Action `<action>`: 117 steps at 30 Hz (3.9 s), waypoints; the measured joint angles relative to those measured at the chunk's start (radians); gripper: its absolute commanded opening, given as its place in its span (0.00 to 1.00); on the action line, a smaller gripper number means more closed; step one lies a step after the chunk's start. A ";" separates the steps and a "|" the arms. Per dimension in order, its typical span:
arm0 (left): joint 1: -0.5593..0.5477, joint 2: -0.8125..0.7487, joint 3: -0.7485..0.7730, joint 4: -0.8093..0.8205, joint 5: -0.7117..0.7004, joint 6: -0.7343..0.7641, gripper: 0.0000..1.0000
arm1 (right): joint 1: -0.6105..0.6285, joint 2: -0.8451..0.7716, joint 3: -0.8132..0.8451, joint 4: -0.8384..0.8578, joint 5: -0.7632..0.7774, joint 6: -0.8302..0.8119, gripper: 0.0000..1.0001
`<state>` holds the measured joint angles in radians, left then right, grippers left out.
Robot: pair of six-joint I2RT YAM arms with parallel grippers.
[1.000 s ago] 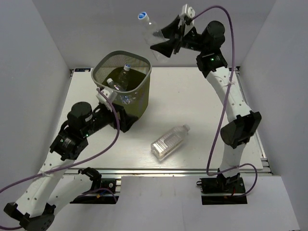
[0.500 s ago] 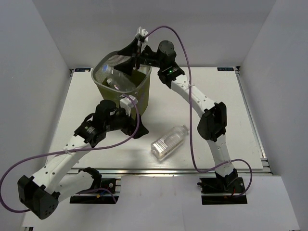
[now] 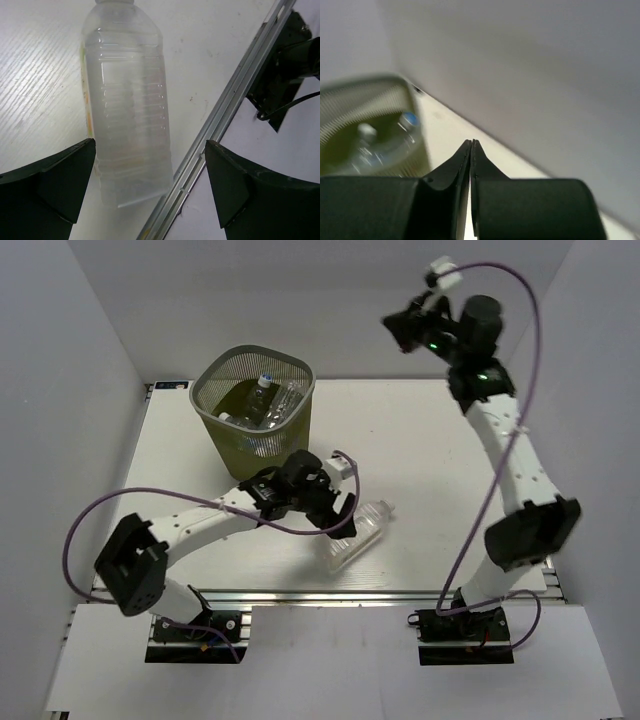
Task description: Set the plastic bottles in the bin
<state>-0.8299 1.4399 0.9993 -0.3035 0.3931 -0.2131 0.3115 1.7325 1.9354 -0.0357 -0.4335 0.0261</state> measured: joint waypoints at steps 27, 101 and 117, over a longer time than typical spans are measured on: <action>-0.028 0.290 0.160 -0.054 -0.110 0.075 0.93 | -0.222 -0.680 -0.982 -0.463 -0.268 -0.310 0.69; -0.045 0.341 0.175 -0.035 0.023 0.029 1.00 | -0.266 0.030 -1.082 -0.225 -0.397 0.572 0.00; -0.039 -0.254 0.655 -0.224 -0.348 0.042 1.00 | -0.331 0.003 -0.527 -0.173 -0.475 0.592 0.00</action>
<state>-0.8692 1.1862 1.6547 -0.5270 0.0452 -0.1715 -0.0196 1.7351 1.4082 -0.2089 -0.9085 0.6178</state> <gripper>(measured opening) 0.997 0.504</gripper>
